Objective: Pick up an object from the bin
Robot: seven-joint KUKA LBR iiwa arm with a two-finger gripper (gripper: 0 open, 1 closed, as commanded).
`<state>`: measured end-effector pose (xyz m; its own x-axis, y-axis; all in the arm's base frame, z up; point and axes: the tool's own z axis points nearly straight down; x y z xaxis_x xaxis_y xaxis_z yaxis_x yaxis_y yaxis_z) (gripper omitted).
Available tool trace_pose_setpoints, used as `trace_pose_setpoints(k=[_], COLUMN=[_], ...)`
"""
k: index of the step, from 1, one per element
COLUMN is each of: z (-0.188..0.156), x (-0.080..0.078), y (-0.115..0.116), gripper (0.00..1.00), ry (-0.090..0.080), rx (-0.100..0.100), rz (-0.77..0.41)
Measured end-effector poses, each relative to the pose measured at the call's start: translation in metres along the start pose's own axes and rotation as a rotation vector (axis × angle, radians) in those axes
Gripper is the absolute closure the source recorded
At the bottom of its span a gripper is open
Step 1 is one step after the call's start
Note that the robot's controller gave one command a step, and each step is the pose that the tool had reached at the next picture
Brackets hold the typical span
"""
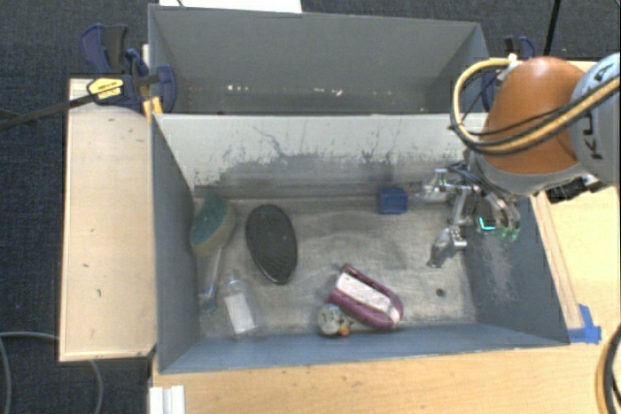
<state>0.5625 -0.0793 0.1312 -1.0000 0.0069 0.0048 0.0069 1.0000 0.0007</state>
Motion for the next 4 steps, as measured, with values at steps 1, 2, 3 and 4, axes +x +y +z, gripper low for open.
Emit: trace_pose_setpoints(k=[1,2,3,4], z=[-0.039,0.035,0.036,-0.104], x=[-0.027,-0.028,-0.029,0.004], y=[0.03,0.037,0.037,-0.022], gripper=[0.0,0.0,1.0,1.0], ry=[-0.013,-0.032,-0.035,-0.016], rx=[0.0,-0.002,-0.001,0.002], rz=[0.143,0.384,0.384,0.144])
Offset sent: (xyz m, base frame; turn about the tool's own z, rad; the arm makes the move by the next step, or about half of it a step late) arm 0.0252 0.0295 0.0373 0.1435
